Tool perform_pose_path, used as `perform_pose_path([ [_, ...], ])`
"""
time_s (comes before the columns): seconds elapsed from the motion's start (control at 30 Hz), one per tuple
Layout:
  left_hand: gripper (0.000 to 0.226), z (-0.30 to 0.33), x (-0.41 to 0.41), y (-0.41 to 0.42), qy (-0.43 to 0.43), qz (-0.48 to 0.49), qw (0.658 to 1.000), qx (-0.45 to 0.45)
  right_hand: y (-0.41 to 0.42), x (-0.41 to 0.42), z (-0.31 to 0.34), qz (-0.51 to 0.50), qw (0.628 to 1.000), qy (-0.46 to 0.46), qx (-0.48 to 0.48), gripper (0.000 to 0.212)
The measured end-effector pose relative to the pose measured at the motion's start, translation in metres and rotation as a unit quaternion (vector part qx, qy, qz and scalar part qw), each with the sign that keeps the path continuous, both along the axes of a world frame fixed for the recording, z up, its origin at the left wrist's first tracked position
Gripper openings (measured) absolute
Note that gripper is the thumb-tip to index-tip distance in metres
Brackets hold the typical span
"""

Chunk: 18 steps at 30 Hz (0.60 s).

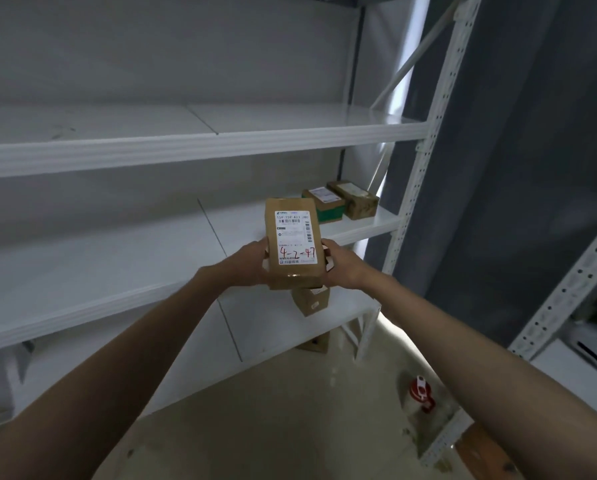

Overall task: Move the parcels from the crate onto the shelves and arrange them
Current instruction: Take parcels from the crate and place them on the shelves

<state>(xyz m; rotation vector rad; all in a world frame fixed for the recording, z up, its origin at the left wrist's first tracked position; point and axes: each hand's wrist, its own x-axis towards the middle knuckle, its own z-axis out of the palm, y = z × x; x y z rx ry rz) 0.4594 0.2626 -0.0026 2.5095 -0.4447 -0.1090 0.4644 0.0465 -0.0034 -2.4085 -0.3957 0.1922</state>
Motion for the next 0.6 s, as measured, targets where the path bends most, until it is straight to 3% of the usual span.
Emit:
perform_pose_path([
  [0.33,0.087,-0.011,0.106,-0.010,0.024,-0.022,0.999,-0.002,-0.012,0.089,-0.002,-0.042,0.999,0.032,-0.011,0.082],
  [0.6,0.089,-0.034,0.204,-0.027,0.045,0.022,0.999,-0.002,-0.031,0.200,-0.018,0.016,0.999,0.031,-0.035,0.063],
])
